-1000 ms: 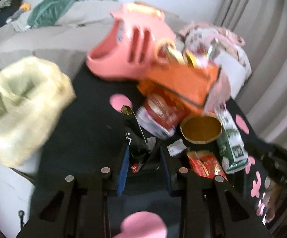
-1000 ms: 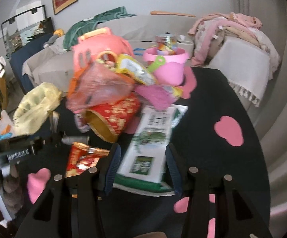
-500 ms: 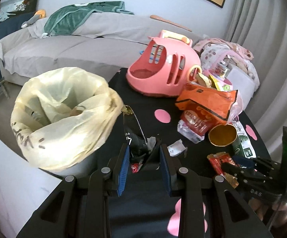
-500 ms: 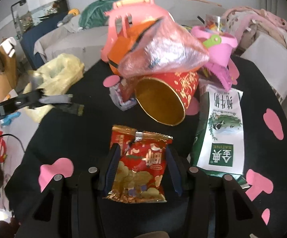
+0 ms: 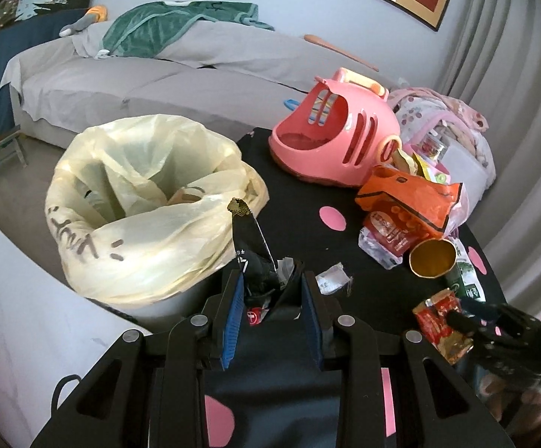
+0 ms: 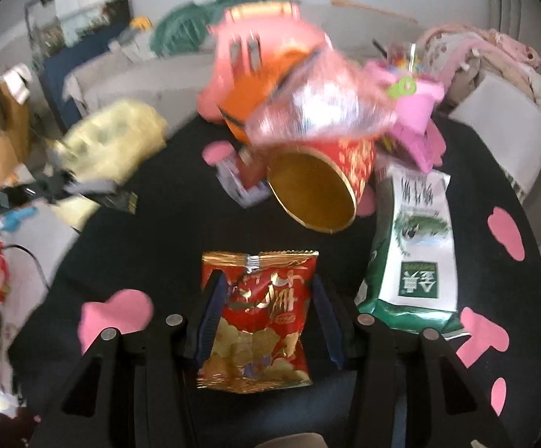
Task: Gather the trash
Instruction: 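Carry both wrappers to the yellow trash bag and release them inside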
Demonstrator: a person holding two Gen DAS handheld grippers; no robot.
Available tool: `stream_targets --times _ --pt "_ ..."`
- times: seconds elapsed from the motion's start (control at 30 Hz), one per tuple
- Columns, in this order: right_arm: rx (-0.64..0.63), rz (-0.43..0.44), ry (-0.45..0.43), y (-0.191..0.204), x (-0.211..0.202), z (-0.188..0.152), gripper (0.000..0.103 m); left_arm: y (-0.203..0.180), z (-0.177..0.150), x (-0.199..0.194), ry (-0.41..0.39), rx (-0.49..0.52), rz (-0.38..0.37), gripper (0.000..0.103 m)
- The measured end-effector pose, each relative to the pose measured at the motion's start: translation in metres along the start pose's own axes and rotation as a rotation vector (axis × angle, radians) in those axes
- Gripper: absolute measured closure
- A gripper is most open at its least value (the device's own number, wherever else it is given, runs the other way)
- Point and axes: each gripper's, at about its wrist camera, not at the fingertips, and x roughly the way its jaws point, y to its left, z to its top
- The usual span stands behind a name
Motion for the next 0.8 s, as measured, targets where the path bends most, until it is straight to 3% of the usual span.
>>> stream_targets --times 0.17,0.53,0.57,0.7,0.8 --pt "-0.039 -0.038 -0.006 0.002 -0.015 -0.007 0.057 0.001 -0.006 -0.01 -0.003 -0.012 -0.008 0.071" --pt "0.133 -0.013 0.038 -0.025 0.0 -0.028 0.058 -0.01 -0.021 -0.024 0.009 0.022 0.003 0.071" --pt "0.152 0.01 0.047 -0.028 0.004 -0.029 0.06 -0.01 -0.021 -0.026 0.008 0.025 0.007 0.071" --pt "0.127 0.083 0.033 -0.023 0.006 -0.026 0.085 -0.009 -0.017 -0.035 -0.012 0.037 0.025 0.071" --pt "0.053 0.091 0.0 -0.007 -0.004 -0.018 0.088 -0.006 -0.012 -0.046 -0.036 0.041 0.035 0.071"
